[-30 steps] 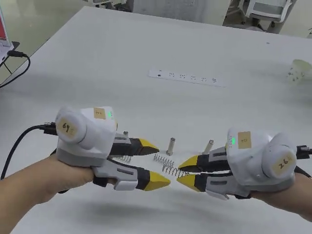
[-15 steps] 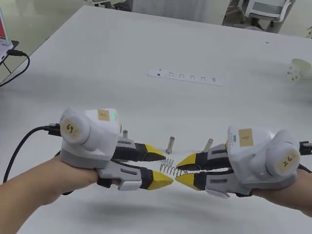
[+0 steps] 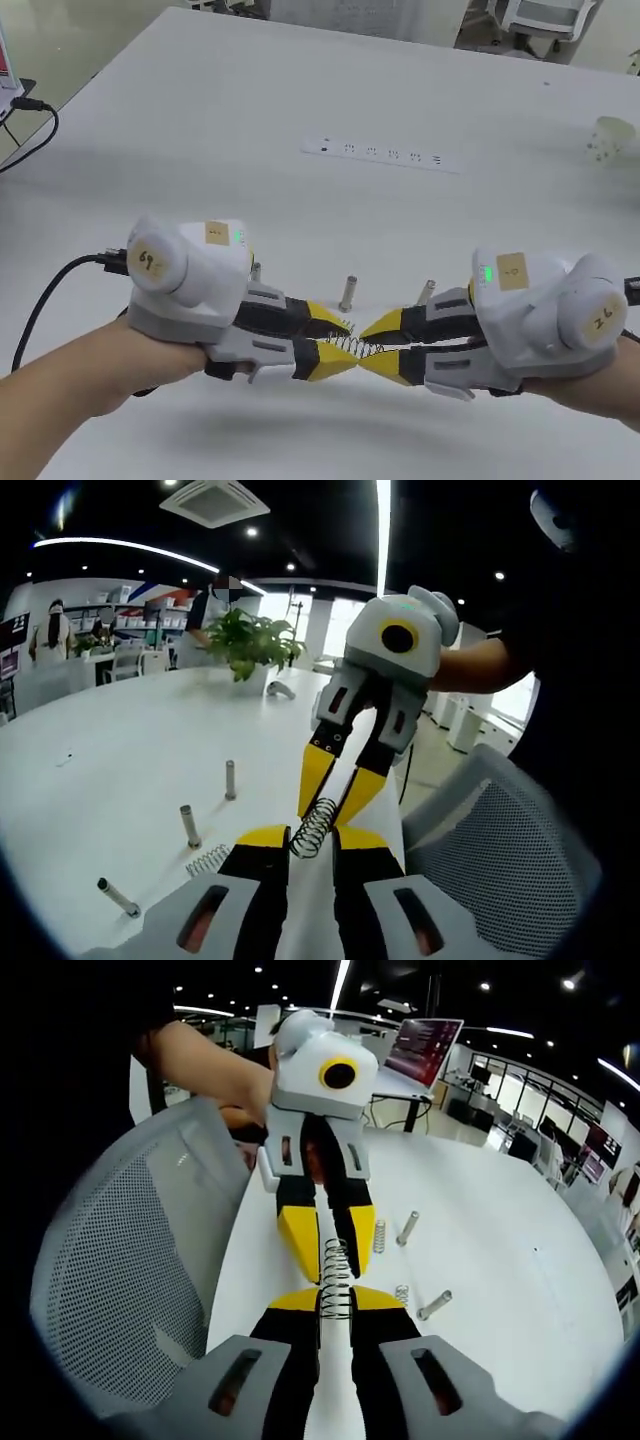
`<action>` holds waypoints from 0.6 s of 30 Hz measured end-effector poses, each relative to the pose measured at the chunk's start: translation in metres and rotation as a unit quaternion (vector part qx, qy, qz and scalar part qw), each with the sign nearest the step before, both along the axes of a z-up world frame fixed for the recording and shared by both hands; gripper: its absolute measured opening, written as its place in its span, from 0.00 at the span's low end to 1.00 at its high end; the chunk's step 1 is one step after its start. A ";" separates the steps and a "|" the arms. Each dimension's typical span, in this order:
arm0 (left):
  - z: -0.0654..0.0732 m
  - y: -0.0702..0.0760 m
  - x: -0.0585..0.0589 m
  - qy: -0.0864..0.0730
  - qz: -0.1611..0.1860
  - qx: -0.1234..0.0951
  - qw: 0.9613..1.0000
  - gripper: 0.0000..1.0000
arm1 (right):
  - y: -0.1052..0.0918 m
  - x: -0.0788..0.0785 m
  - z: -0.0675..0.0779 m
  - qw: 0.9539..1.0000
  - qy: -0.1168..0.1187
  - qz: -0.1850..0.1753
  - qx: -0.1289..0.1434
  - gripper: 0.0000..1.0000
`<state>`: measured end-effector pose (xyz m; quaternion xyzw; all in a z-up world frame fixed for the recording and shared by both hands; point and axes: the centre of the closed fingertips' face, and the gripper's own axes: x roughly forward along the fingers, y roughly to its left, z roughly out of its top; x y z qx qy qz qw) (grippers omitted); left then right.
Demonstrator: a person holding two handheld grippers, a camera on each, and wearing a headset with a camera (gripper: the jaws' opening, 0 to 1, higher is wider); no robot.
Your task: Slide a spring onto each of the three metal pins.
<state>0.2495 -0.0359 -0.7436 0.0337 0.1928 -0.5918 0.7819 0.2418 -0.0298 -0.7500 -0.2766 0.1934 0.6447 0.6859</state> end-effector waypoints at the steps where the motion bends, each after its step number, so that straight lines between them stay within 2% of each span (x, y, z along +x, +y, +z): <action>1: -0.001 0.000 0.000 0.000 0.001 0.001 1.000 0.07 | 0.000 0.000 0.000 1.000 -0.002 0.003 -0.001 0.08; 4: -0.001 0.000 -0.001 0.001 -0.002 0.003 1.000 0.06 | 0.000 -0.002 -0.002 1.000 -0.004 0.007 -0.005 0.08; 8: 0.000 0.000 -0.004 -0.011 -0.005 0.003 1.000 0.05 | 0.000 -0.002 -0.002 1.000 -0.004 0.009 -0.004 0.08; 11: 0.000 0.000 -0.006 -0.014 -0.011 0.001 1.000 0.04 | 0.001 -0.004 -0.002 1.000 -0.001 0.012 -0.002 0.08; 16: 0.000 -0.001 -0.008 -0.030 -0.018 0.010 0.999 0.03 | 0.001 -0.005 -0.003 1.000 -0.001 0.013 -0.004 0.08; 18: 0.000 -0.001 -0.008 -0.031 -0.020 0.011 0.999 0.03 | 0.001 -0.006 -0.003 1.000 -0.001 0.014 -0.005 0.08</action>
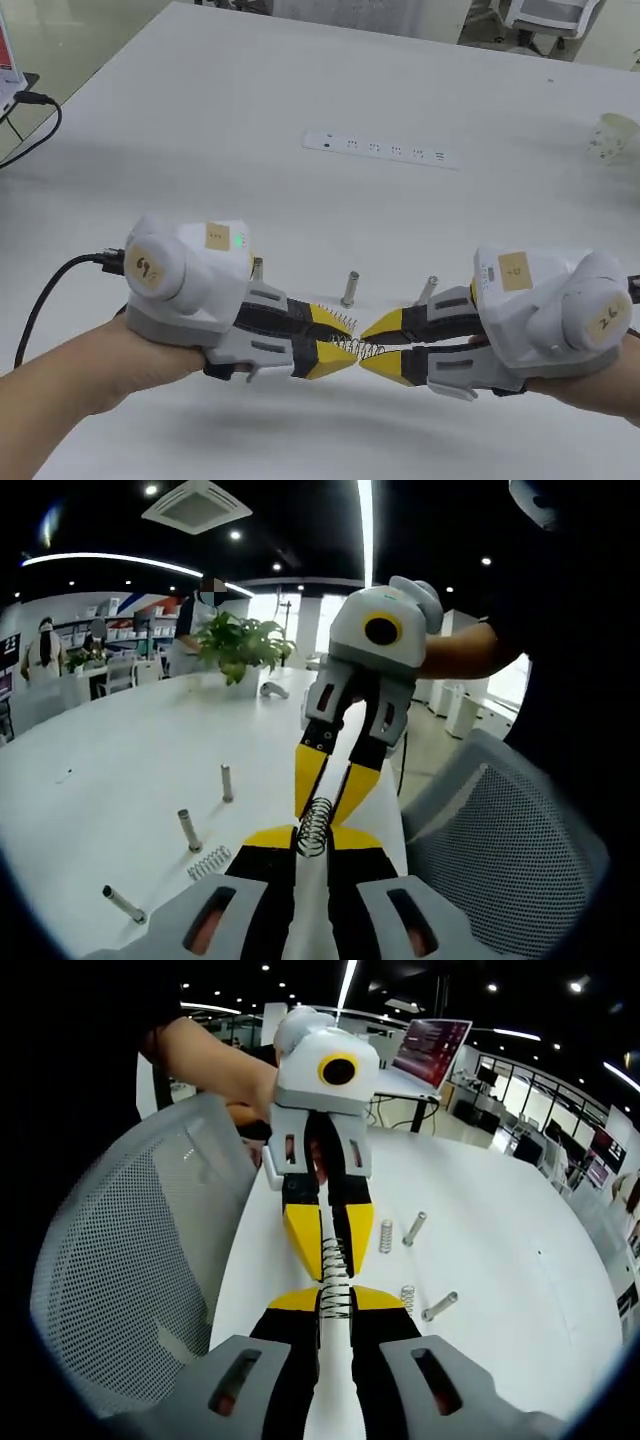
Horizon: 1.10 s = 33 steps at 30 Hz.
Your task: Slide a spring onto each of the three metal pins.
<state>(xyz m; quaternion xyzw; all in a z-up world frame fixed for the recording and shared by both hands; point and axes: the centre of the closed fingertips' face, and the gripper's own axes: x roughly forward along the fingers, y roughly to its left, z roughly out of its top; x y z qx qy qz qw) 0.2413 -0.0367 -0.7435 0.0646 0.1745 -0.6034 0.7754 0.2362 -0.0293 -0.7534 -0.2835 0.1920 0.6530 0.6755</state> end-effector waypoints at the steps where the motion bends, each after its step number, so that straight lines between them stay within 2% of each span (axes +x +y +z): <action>1: 0.000 0.000 0.000 0.000 0.000 0.001 1.000 0.03 | 0.000 0.000 0.000 1.000 0.000 -0.001 0.000 0.08; 4: 0.001 0.000 0.001 -0.002 0.000 0.000 1.000 0.03 | 0.000 0.001 0.001 1.000 0.001 -0.004 0.003 0.08; 11: 0.002 -0.003 0.000 0.007 0.001 -0.008 1.000 0.03 | -0.002 0.002 0.001 1.000 0.010 -0.016 0.002 0.09; 16: 0.002 0.000 0.000 0.016 0.006 -0.013 1.000 0.03 | -0.011 0.002 -0.006 0.999 0.022 -0.027 -0.013 0.11; 21: 0.004 0.001 -0.001 0.016 0.008 -0.015 1.000 0.03 | -0.013 0.003 -0.006 0.999 0.028 -0.035 -0.002 0.09; 23: 0.005 0.000 -0.001 0.019 0.007 -0.017 1.000 0.03 | -0.010 0.004 -0.002 0.999 0.027 -0.036 0.011 0.09; 33: 0.006 -0.001 -0.001 0.018 0.007 -0.019 1.000 0.03 | -0.012 0.004 0.002 0.999 0.030 -0.036 0.019 0.08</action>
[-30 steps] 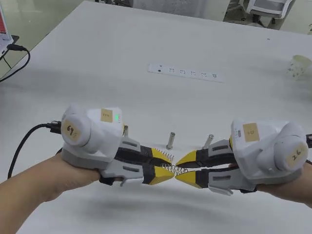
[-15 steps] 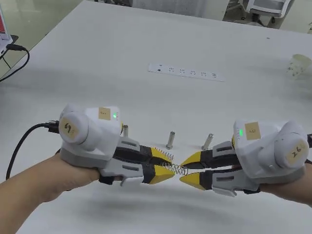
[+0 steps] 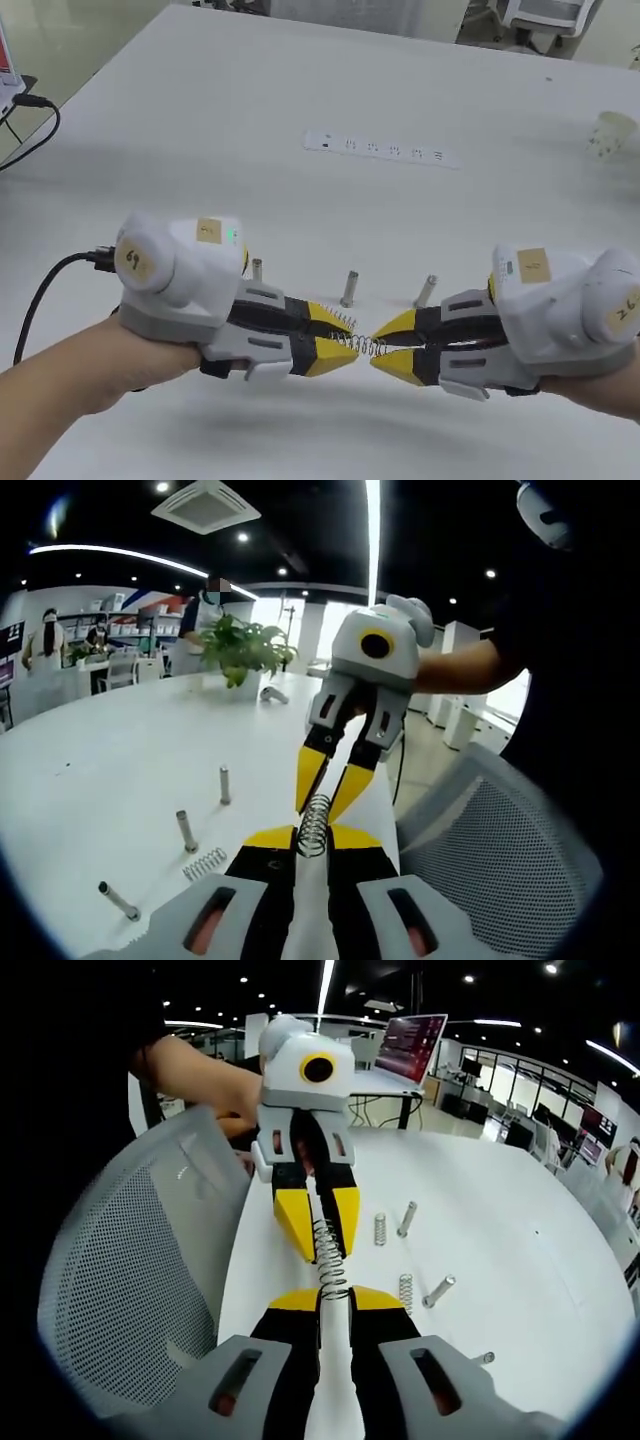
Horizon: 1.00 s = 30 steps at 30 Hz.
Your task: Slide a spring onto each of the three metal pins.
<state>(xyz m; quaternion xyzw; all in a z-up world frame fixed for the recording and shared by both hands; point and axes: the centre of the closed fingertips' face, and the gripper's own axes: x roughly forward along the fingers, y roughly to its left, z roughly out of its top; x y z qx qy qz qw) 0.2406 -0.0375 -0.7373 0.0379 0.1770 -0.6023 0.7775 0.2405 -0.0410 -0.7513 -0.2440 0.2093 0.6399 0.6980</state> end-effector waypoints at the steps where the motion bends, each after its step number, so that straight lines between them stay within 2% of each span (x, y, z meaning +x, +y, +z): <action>1: -0.001 0.000 0.000 0.002 0.001 0.000 1.000 0.03 | 0.000 0.000 0.001 1.000 -0.002 0.001 -0.001 0.08; 4: -0.004 0.001 0.000 0.004 -0.001 0.004 1.000 0.03 | 0.000 0.000 0.003 1.000 -0.006 0.005 -0.004 0.07; 6: -0.011 0.003 -0.002 -0.002 -0.006 0.023 1.000 0.03 | 0.000 0.000 0.007 1.000 -0.012 0.007 -0.003 0.07; 8: -0.009 0.002 -0.002 0.003 -0.004 0.014 1.000 0.03 | 0.002 -0.001 0.012 1.000 -0.011 0.011 0.002 0.07; 9: -0.008 0.003 -0.001 0.001 -0.003 0.013 1.000 0.03 | 0.002 -0.001 0.013 1.000 -0.015 0.013 0.001 0.07; 16: -0.007 0.003 0.000 0.000 0.000 0.010 1.000 0.03 | 0.008 -0.002 0.027 0.999 -0.022 0.024 0.011 0.07; 19: -0.007 0.003 0.000 0.000 -0.001 0.012 1.000 0.03 | 0.012 -0.004 0.035 0.999 -0.013 0.030 0.028 0.07; 22: -0.007 0.001 -0.002 -0.001 -0.003 0.013 1.000 0.03 | 0.019 -0.007 0.043 0.998 0.007 0.028 0.054 0.07; 27: -0.007 -0.001 -0.002 -0.004 -0.007 0.018 1.000 0.03 | 0.027 -0.010 0.047 0.997 0.016 0.026 0.075 0.06; 28: -0.007 -0.002 -0.002 -0.003 -0.008 0.016 1.000 0.03 | 0.029 -0.008 0.050 0.996 0.013 0.025 0.082 0.00; 29: -0.009 -0.002 -0.002 -0.002 -0.006 0.021 1.000 0.03 | 0.034 -0.009 0.057 0.993 0.038 0.013 0.108 0.00; 30: -0.009 -0.002 -0.001 -0.006 -0.006 0.022 1.000 0.03 | 0.033 -0.007 0.058 0.994 0.034 0.012 0.106 0.00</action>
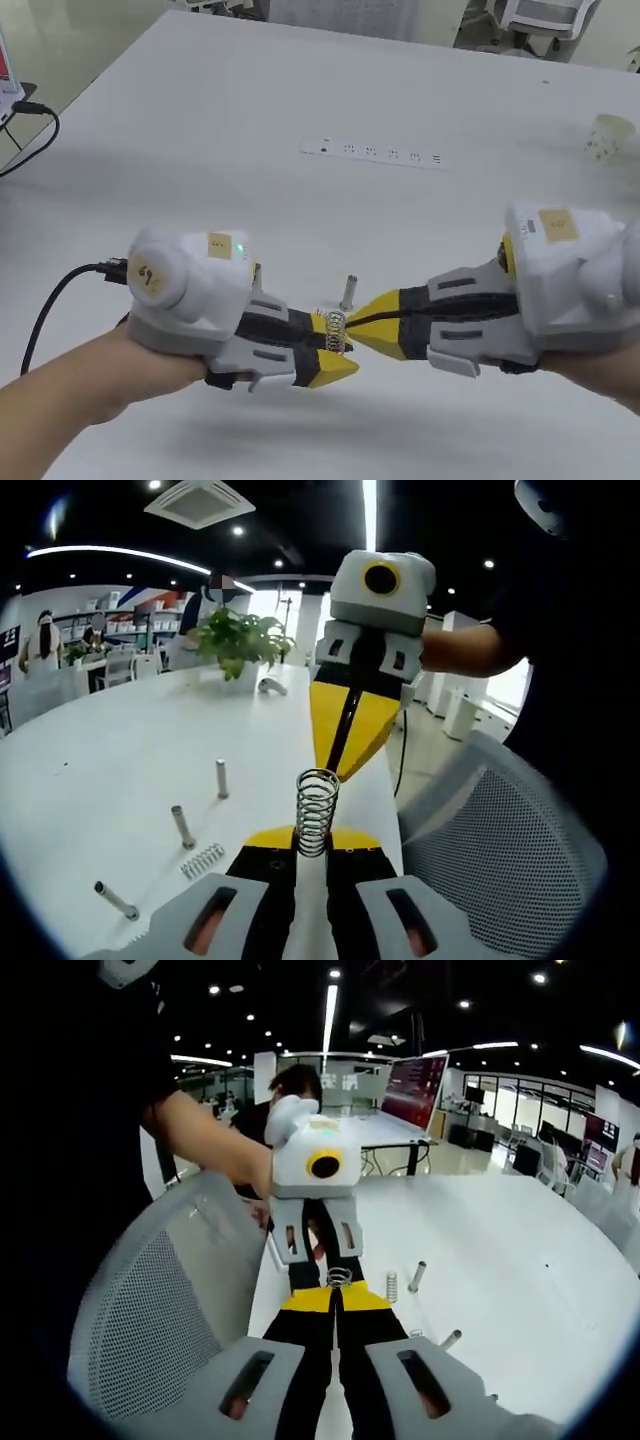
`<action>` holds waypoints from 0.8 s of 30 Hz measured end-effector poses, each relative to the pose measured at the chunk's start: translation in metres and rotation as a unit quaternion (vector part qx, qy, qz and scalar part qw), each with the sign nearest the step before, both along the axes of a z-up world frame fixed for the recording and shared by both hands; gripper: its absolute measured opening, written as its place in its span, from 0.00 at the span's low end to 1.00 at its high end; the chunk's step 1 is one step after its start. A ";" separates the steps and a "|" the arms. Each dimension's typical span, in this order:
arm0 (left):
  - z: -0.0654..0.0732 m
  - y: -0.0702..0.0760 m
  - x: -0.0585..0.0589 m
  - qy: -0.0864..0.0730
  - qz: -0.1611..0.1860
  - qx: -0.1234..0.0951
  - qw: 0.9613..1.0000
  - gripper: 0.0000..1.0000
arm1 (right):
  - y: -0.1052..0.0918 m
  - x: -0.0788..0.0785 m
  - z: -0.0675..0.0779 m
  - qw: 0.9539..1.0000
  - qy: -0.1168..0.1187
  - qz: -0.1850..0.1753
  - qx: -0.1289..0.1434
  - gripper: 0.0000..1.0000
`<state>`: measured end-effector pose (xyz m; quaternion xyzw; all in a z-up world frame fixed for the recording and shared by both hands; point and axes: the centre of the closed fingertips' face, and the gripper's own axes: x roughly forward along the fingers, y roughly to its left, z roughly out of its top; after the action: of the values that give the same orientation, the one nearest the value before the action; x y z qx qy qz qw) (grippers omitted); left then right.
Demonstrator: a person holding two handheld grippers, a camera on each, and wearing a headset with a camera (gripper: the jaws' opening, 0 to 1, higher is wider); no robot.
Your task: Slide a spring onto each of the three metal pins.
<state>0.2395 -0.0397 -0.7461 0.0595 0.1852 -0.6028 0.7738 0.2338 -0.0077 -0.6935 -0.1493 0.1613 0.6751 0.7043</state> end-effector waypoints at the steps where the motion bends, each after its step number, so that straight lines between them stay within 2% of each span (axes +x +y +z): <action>1: 0.000 0.000 0.001 0.001 0.002 0.000 1.000 0.03 | 0.000 0.001 -0.001 1.000 -0.005 -0.001 -0.005 0.00; 2: 0.001 0.000 0.002 0.002 0.003 -0.002 1.000 0.03 | -0.003 0.006 -0.008 0.999 -0.033 0.000 -0.032 0.00; 3: -0.003 0.001 0.001 0.003 0.001 0.011 1.000 0.02 | 0.001 0.002 -0.003 1.000 -0.027 0.007 -0.010 0.00; 4: -0.001 -0.001 0.000 -0.003 -0.003 0.004 1.000 0.02 | 0.000 0.001 -0.005 1.000 -0.017 0.003 -0.013 0.00; 8: 0.001 0.001 0.001 -0.008 -0.002 0.002 1.000 0.02 | 0.002 0.000 -0.001 1.000 -0.017 0.000 -0.008 0.00; 24: 0.001 0.003 -0.001 -0.009 -0.005 0.011 1.000 0.02 | 0.006 -0.006 -0.002 1.000 -0.007 -0.003 -0.004 0.03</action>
<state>0.2390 -0.0372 -0.7446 0.0748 0.1843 -0.6043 0.7715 0.2280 -0.0013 -0.6959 -0.1558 0.1593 0.6711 0.7070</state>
